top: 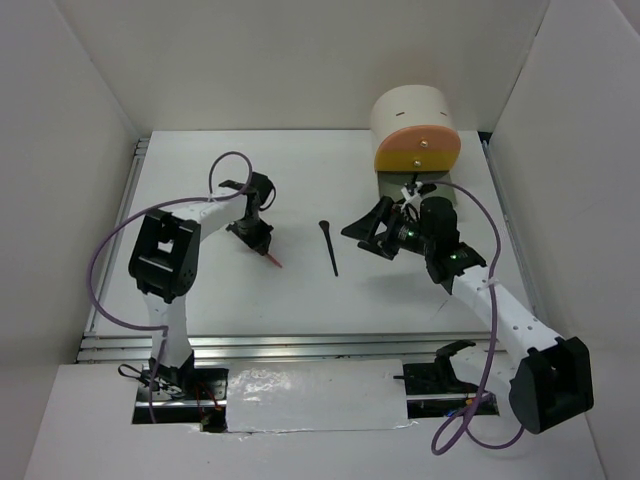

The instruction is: Organize the makeup

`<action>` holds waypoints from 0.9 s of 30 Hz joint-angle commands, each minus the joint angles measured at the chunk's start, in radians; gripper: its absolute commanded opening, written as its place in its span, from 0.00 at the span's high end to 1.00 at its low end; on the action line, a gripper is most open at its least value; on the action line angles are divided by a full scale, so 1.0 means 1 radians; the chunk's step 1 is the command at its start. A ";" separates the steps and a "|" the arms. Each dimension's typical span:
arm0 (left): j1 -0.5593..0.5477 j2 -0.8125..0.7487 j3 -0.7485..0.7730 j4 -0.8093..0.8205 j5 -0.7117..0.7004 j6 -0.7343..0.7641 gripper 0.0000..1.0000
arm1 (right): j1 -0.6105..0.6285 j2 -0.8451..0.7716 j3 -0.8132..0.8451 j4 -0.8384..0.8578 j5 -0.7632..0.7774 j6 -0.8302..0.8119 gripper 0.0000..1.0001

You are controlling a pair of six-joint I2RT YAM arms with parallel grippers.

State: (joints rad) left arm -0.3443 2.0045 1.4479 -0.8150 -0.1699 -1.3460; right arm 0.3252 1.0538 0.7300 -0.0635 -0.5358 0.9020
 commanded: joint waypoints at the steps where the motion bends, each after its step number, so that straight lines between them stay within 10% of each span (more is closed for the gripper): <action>1: -0.058 -0.160 -0.072 0.097 0.116 0.177 1.00 | 0.011 0.053 -0.046 0.188 -0.117 -0.038 0.05; 13: -0.232 -0.469 -0.271 0.444 0.397 0.194 1.00 | 0.150 0.261 -0.015 0.415 -0.205 0.012 0.11; 27: -0.232 -0.547 -0.323 0.586 0.497 0.191 1.00 | 0.222 0.305 -0.058 0.541 -0.167 0.123 0.48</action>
State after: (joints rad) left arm -0.5785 1.5124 1.1328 -0.2901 0.2928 -1.1645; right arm 0.5438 1.3590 0.6765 0.4057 -0.7143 1.0069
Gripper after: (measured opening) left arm 0.173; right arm 0.524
